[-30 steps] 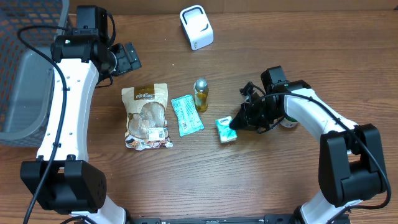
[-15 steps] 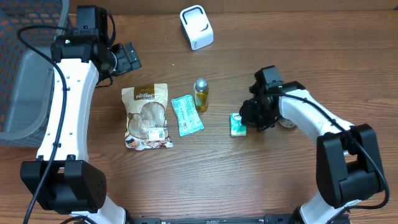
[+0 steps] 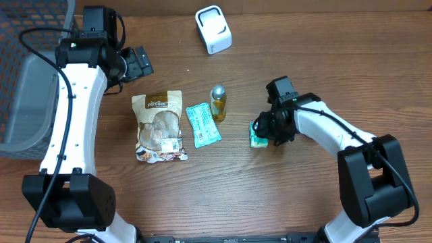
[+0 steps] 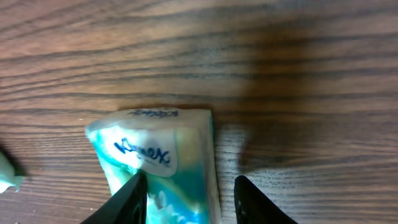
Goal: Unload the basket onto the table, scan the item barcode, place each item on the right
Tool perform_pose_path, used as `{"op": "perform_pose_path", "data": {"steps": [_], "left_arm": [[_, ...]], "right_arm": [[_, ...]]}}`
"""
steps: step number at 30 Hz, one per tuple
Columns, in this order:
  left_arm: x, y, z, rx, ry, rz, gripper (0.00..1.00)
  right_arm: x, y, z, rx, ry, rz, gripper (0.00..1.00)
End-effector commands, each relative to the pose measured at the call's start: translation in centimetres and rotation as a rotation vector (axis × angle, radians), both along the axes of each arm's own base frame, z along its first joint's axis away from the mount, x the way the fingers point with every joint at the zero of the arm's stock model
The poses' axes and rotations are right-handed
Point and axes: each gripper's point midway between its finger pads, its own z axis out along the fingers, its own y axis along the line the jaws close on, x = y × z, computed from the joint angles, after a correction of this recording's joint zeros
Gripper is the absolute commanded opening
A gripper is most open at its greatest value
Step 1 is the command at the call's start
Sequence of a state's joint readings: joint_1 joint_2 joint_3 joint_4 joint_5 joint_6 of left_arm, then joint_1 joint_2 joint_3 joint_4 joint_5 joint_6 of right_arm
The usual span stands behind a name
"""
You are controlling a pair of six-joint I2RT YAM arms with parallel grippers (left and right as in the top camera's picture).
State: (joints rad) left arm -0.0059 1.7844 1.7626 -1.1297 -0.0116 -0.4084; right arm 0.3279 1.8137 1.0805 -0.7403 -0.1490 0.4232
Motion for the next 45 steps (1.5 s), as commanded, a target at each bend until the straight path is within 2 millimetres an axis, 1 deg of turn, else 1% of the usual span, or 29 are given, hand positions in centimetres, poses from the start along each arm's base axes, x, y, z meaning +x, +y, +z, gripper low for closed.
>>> {"op": "perform_pose_path", "data": {"steps": [1,2,3,5,8,12,14,18,22,23,25,26,29,30,45], "left_arm": [[0.2,-0.1,1.1,0.004,-0.03,-0.013,1.0],[0.2,-0.1,1.1,0.004,-0.03,-0.013,1.0],[0.2,-0.1,1.1,0.004,-0.03,-0.013,1.0],[0.2,-0.1,1.1,0.004,-0.03,-0.013,1.0],[0.2,-0.1,1.1,0.004,-0.03,-0.013,1.0],[0.2,-0.1,1.1,0.004,-0.03,-0.013,1.0],[0.2,-0.1,1.1,0.004,-0.03,-0.013,1.0],[0.2,-0.1,1.1,0.004,-0.03,-0.013,1.0],[0.2,-0.1,1.1,0.004,-0.03,-0.013,0.99],[0.2,-0.1,1.1,0.004,-0.03,-0.013,1.0],[0.2,-0.1,1.1,0.004,-0.03,-0.013,1.0],[0.2,-0.1,1.1,0.004,-0.03,-0.013,1.0],[0.2,-0.1,1.1,0.004,-0.03,-0.013,1.0],[0.2,-0.1,1.1,0.004,-0.03,-0.013,1.0],[0.2,-0.1,1.1,0.004,-0.03,-0.013,1.0]], "right_arm": [[-0.9,-0.5,-0.8,-0.01,0.002,-0.023,0.39],[-1.0,-0.4,-1.0,-0.004,0.002,-0.022,0.36],[-1.1,-0.4,-1.1,-0.003,0.004,-0.022,0.3],[-1.1,-0.4,-1.1,-0.002,0.005,-0.022,0.13],[-0.8,-0.3,-0.7,0.026,0.01,-0.031,0.04],[0.1,-0.1,0.7,0.117,0.025,-0.06,0.04],[0.8,0.3,1.9,0.195,0.022,-0.044,0.04],[1.4,2.6,4.7,0.405,-0.006,0.074,0.04],[1.1,4.6,7.1,0.6,-0.013,0.146,0.04],[0.7,5.5,8.0,0.674,-0.022,0.194,0.04],[-0.2,7.2,10.6,0.853,-0.057,0.309,0.04],[-0.8,7.9,12.3,0.965,-0.079,0.365,0.04],[-2.2,8.9,17.0,1.248,-0.154,0.485,0.04],[-2.8,8.9,19.1,1.372,-0.189,0.52,0.04],[-3.2,8.9,19.0,1.371,-0.16,0.498,0.04]]}}
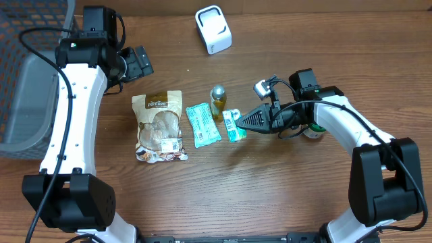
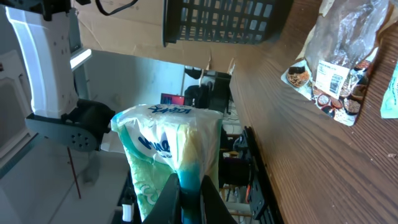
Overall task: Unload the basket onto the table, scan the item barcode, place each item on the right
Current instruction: 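Lift the tissue pack and carry it up to the white scanner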
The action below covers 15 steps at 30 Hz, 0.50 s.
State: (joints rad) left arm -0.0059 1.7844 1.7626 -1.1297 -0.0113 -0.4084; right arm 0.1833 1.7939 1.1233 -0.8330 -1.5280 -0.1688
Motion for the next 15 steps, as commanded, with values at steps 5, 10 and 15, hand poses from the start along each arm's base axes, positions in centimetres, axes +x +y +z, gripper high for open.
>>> {"op": "perform_pose_path", "data": {"steps": [5,10,15], "left_arm": [[0.2,-0.1,1.1,0.004,-0.03,-0.013,1.0],[0.2,-0.1,1.1,0.004,-0.03,-0.013,1.0],[0.2,-0.1,1.1,0.004,-0.03,-0.013,1.0]], "right_arm": [[0.3,0.0,0.6,0.02,-0.037,0.0,0.04],[0.4,-0.3,-2.5,-0.166,-0.033,-0.019,0.04],[0.4,-1.4,-6.1,-0.385,-0.014,-0.038,0.04]]}}
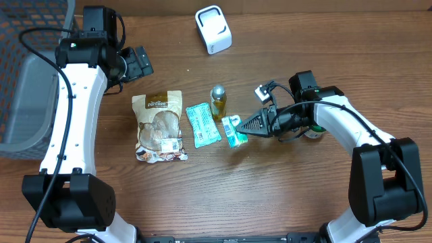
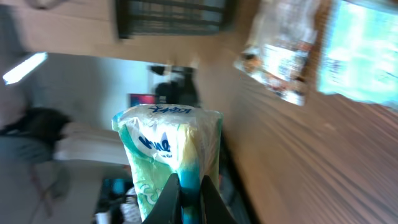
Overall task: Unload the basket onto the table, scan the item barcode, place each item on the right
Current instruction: 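Lift the tissue pack and carry it up to the white scanner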
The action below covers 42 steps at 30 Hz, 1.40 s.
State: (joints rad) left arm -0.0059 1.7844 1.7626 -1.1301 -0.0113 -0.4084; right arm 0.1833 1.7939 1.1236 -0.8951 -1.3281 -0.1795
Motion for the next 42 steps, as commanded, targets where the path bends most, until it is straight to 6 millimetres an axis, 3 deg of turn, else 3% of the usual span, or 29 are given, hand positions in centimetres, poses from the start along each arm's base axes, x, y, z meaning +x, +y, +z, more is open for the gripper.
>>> {"op": "perform_pose_path", "data": {"steps": [1,6,10,15,25,29,33,36,39,42], "left_arm": [[0.2,-0.1,1.1,0.004,-0.03,-0.013,1.0],[0.2,-0.1,1.1,0.004,-0.03,-0.013,1.0],[0.2,-0.1,1.1,0.004,-0.03,-0.013,0.99],[0.2,-0.1,1.1,0.004,-0.03,-0.013,0.99],[0.2,-0.1,1.1,0.004,-0.03,-0.013,1.0],[0.2,-0.1,1.1,0.004,-0.03,-0.013,0.99],[0.2,-0.1,1.1,0.004,-0.03,-0.013,1.0],[0.2,-0.1,1.1,0.004,-0.03,-0.013,1.0],[0.2,-0.1,1.1,0.004,-0.03,-0.013,1.0],[0.2,-0.1,1.1,0.004,-0.03,-0.013,1.0]], "right_arm": [[0.8,-1.4,-3.8,-0.259,-0.006,-0.035,0.04],[2.9,-6.4,-9.9,-0.762,0.216,-0.322,0.04],[4.3,-7.1,-9.8,-0.849,0.164,-0.371,0.03],[7.4,-8.2,-4.8,-0.97,0.06,-0.428,0.04],[15.7,-8.1,12.9,-1.06,-0.478,-0.733,0.04],[18.5,-6.5,16.7,-1.056,-0.72,-0.83,0.04],[20.7,-4.4,18.4,-1.067,-0.888,-0.885,0.04],[22.5,-2.9,18.6,-1.088,-0.987,-0.915,0.04],[24.5,-0.9,17.6,-1.095,-1.078,-0.883,0.04],[26.8,0.5,15.2,-1.112,-1.137,-0.849,0.04]]}}
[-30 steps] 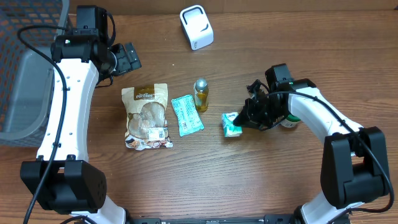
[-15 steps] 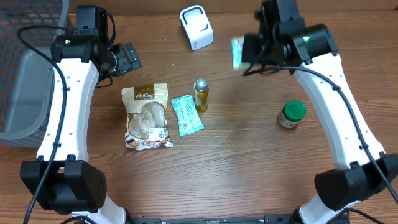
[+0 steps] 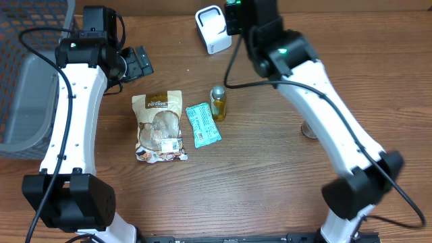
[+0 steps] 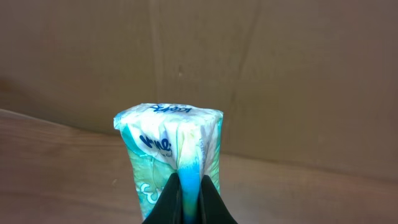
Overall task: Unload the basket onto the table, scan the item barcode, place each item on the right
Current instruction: 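Lift the tissue pack and carry it up to the white scanner, then hold the tissue pack in front of the scanner window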
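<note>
The item is a Kleenex tissue pack [image 4: 166, 146], white and green with a blue seam. My right gripper [image 4: 189, 194] is shut on that seam and holds the pack upright in the air, facing a brown cardboard wall. From overhead the right arm [image 3: 283, 50] is raised high at the back of the table, its wrist right beside the white barcode scanner [image 3: 213, 29]. A green edge of the pack [image 3: 233, 3] shows at the top of that view. My left gripper [image 3: 139, 62] hangs at the back left, holding nothing.
On the wooden table lie a tan snack pouch [image 3: 160, 126], a teal packet [image 3: 202, 124] and a small amber bottle [image 3: 218, 102]. A small round container [image 3: 308, 128] stands at the right. A dark mesh basket [image 3: 27, 74] fills the left edge.
My right arm has gone from low over the table centre, beside the teal packet, to high at the back next to the scanner. The tissue pack is still in its jaws. The left arm is unchanged.
First my right gripper was open around the tissue pack lying on the table at the right. Then it was shut on the pack, held sideways near the bottle and teal packet. Now the pack is up at the back by the scanner.
</note>
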Tool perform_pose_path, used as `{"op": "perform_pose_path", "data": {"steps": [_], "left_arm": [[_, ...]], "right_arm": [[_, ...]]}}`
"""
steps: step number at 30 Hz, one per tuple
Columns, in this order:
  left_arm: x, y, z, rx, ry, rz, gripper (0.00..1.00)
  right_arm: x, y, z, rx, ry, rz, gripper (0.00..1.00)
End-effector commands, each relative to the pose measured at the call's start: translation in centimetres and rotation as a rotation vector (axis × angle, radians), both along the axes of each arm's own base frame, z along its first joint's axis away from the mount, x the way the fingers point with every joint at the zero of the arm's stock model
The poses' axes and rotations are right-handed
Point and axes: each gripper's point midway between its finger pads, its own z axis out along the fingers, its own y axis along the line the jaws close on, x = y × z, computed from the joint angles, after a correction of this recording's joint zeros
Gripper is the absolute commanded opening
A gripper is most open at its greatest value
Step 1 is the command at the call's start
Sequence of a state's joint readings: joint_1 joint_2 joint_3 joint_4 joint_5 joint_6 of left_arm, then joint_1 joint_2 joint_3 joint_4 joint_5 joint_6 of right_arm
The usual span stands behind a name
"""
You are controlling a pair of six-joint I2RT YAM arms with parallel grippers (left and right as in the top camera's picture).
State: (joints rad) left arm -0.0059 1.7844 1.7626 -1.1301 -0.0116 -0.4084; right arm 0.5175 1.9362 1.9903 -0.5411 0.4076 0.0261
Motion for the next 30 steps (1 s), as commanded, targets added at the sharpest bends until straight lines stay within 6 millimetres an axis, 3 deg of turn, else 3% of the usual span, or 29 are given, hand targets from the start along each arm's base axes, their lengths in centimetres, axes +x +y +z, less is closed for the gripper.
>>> {"op": "perform_pose_path", "data": {"steps": [1,7,15,20,26,30], "left_arm": [[0.2,-0.1,1.1,0.004,-0.03,-0.013,1.0],[0.2,-0.1,1.1,0.004,-0.03,-0.013,1.0],[0.2,-0.1,1.1,0.004,-0.03,-0.013,1.0],[0.2,-0.1,1.1,0.004,-0.03,-0.013,1.0],[0.2,-0.1,1.1,0.004,-0.03,-0.013,1.0],[0.2,-0.1,1.1,0.004,-0.03,-0.013,1.0]], "right_arm": [[2.7,0.6,-3.8,-0.147,-0.003,0.004,0.04],[6.5,2.6,-10.0,-0.276,-0.02,0.056,0.03],[8.7,3.8,-16.0,-0.394,-0.019,0.106,0.04],[9.5,2.8,-16.5,-0.402,-0.036,0.053,0.04],[10.2,3.2,-14.9,-0.366,-0.103,0.056,0.04],[10.3,3.3,-15.8,-0.365,-0.094,0.069,0.04]]}}
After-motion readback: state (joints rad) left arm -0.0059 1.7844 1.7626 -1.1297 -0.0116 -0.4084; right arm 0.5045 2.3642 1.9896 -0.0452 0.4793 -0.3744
